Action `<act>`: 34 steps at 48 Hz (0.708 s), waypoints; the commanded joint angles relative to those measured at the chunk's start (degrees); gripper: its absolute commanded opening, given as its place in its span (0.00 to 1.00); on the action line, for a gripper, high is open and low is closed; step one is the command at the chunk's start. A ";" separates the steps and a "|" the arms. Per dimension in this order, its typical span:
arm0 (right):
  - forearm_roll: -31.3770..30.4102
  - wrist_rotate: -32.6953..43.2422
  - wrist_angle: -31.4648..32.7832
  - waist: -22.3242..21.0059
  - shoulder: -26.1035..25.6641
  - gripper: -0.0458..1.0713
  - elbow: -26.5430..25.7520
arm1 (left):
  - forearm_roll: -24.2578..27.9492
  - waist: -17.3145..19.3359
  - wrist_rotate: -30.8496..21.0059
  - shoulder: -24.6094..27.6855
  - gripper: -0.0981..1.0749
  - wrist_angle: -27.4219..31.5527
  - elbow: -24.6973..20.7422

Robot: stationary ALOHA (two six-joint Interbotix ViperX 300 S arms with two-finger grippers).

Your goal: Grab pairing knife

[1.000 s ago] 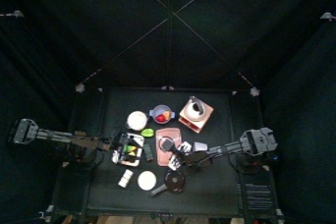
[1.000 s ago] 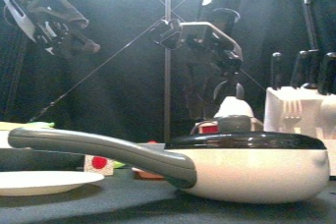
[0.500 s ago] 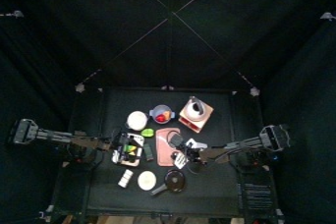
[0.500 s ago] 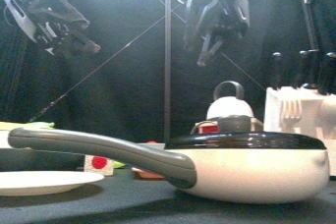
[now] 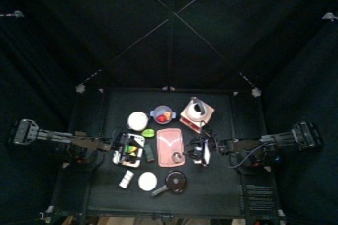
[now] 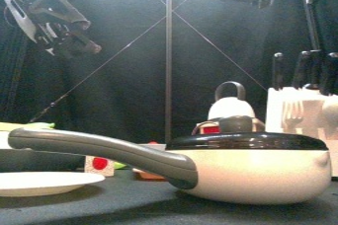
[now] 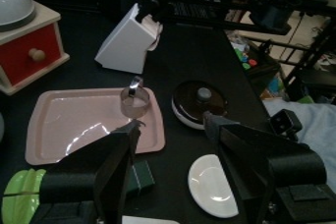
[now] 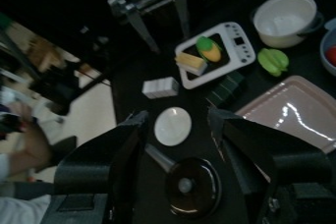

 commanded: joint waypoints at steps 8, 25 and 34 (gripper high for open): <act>7.82 0.26 -0.35 -2.55 -1.14 0.82 2.20 | -0.09 0.44 0.09 -0.09 0.86 -0.53 -0.70; 9.49 2.37 26.37 -2.11 1.14 0.81 -6.94 | 0.00 0.44 0.09 -0.09 0.86 -0.53 -0.35; 1.23 13.97 31.11 2.29 1.67 0.80 -6.68 | -0.09 0.44 0.09 -0.09 0.86 -0.44 -0.35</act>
